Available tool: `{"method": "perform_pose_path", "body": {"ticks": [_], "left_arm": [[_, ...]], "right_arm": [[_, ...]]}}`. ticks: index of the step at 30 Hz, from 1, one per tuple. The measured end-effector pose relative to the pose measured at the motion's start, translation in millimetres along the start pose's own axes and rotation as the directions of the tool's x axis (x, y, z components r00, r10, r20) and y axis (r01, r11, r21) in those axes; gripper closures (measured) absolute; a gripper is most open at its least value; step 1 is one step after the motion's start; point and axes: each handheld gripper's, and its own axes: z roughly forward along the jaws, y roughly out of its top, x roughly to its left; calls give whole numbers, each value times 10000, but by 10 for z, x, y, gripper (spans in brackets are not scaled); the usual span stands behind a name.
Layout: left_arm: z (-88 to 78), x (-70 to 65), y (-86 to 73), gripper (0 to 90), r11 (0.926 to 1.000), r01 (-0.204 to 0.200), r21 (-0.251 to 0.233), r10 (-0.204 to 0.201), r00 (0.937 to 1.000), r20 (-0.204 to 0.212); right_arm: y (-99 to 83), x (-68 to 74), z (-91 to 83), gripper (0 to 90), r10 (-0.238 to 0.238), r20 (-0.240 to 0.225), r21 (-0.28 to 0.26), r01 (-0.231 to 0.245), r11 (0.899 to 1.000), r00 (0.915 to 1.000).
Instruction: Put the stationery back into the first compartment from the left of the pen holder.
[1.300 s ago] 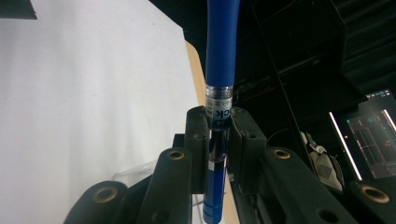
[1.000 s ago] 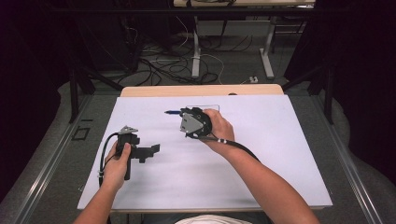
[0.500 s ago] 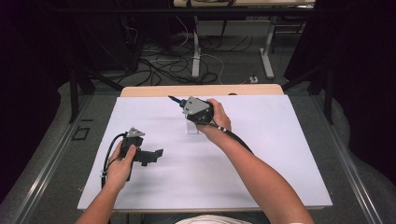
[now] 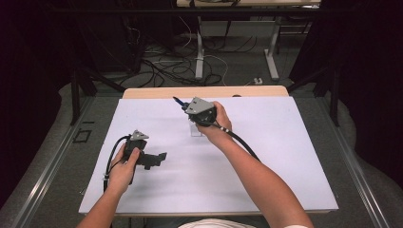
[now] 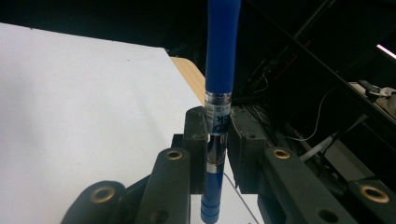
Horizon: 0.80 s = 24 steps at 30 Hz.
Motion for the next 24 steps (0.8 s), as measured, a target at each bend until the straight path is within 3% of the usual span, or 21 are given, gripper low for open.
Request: {"method": "perform_pose_path", "body": {"ticks": [12,14,24], "left_arm": [[6,-1,0,5,10000,-38,15,38,10000,20],[7,9,1,5,9998,-202,45,202,9998,-40],[9,10,0,5,9999,-138,48,138,9999,-19]], "right_arm": [[-49,60,58,780,42,-134,245,-39,9997,9999],[-54,63,65,784,53,-156,250,-49,9997,9999],[-71,40,83,785,218,-169,315,-213,9993,9996]]}}
